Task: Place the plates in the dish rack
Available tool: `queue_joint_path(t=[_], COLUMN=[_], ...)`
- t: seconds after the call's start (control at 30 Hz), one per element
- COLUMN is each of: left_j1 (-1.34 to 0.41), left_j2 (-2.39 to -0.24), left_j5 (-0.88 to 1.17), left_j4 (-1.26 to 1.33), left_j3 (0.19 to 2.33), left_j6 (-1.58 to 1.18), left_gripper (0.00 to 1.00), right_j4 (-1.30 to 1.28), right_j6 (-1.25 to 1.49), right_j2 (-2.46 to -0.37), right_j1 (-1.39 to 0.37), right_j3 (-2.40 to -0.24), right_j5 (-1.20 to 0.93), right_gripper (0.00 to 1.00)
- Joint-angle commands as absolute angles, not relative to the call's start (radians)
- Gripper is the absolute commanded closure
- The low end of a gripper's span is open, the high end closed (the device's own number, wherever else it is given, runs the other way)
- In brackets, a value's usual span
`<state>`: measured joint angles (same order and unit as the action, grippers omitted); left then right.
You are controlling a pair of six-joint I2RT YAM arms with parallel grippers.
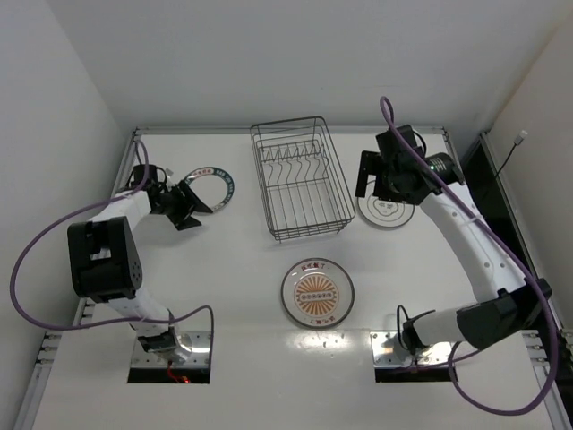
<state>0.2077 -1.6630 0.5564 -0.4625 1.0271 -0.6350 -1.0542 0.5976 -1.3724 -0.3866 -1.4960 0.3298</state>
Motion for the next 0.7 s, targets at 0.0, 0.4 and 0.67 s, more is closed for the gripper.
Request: queue_joint_path(t=[0.0, 0.4, 0.67], left_j1=[0.16, 0.146, 0.146], left_j2=[-1.611, -1.62, -1.638], left_j5=[0.523, 0.523, 0.499], left_j4=[-0.485, -0.485, -0.485], left_j3=[1.055, 1.088, 1.088], left_j6=[-0.604, -0.583, -0.563], left_gripper=[0.49, 0.49, 0.49], right_j4=[-1.06, -0.416, -0.408], right_j6=[0.574, 0.599, 0.583], right_j2=[-1.367, -1.399, -1.678], right_j1=[-0.357, 0.299, 0.426], right_j3=[-1.548, -1.028, -1.08], right_j5=[0.372, -0.481, -0.508], right_gripper=[0.0, 0.01, 0.04])
